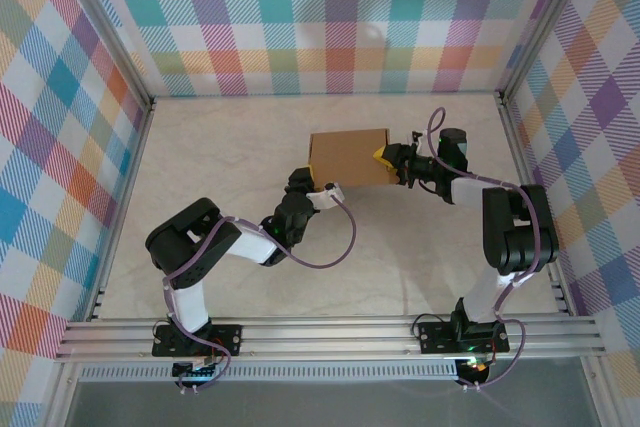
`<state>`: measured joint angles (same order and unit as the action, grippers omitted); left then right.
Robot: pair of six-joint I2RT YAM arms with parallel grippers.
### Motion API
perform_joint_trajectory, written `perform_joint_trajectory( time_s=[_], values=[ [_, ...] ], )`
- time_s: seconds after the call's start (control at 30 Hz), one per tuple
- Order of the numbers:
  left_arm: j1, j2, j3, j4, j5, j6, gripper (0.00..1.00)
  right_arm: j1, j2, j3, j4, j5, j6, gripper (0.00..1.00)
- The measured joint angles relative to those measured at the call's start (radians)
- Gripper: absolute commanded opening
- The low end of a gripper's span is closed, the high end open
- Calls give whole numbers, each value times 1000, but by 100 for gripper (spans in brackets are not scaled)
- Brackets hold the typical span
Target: Fold the paper box
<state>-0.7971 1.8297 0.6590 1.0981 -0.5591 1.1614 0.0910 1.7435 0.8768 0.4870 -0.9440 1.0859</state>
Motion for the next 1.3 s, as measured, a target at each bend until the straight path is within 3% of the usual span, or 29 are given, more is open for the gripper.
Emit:
perform_joint_trajectory(
  time_s=[0.23,0.53,0.63,0.93,1.3],
  values=[
    [0,0,0,-9,2,-3,21,0,0,0,-3,0,3,47],
    [0,-32,24,-169,26,-77,21,0,-23,0,-33,11,-13,79],
    [0,-59,38,-246,40,-105,21,-3,-47,0,-60,28,-32,85],
    [4,-148,110,-566,118,-230,22,-60,-193,0,-305,161,-183,87],
    [17,-252,258,-1089,284,-426,24,-79,-423,5,-666,414,-549,88]
  ],
)
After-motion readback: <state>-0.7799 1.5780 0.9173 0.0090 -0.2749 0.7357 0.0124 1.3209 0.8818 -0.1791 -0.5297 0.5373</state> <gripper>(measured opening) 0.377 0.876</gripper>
